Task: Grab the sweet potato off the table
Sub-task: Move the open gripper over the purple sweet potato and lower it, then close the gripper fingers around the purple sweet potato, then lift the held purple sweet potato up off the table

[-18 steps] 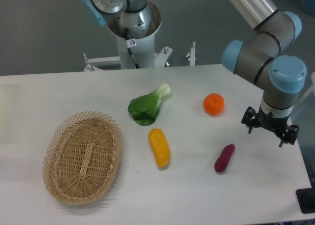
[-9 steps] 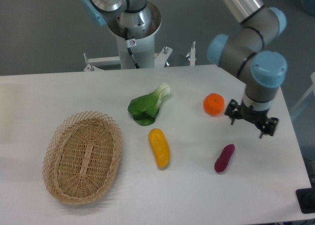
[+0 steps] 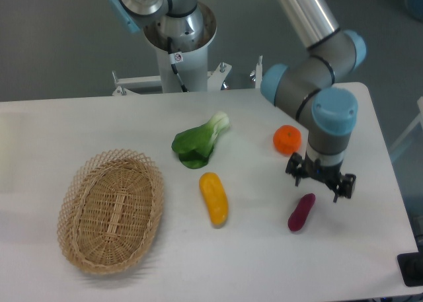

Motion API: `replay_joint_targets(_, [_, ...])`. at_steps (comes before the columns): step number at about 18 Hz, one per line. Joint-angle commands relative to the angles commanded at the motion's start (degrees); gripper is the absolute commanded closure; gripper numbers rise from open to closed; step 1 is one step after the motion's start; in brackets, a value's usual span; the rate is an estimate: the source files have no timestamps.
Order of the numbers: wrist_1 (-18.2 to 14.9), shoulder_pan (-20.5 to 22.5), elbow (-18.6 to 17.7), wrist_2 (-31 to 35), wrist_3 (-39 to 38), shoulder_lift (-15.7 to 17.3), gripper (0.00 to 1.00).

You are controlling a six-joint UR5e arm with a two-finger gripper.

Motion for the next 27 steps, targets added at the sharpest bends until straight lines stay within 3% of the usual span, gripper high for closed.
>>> replay_joint_targets(11, [0.0,-2.7,0.1,0.0,-2.5,-2.7,0.01])
replay_joint_targets(14, [0.0,-2.7,0.1,0.0,-2.6,-2.7,0.38])
replay_joint_targets(18, [-0.1,-2.8,0.1,-0.1,-2.6,-2.3,0.64])
replay_joint_targets(24, [-0.6,-2.5,0.4,-0.1,-2.5,-0.4,0.70])
replay_joint_targets(27, [-2.7,-2.2,0.5,0.0,-2.4,1.0,0.70])
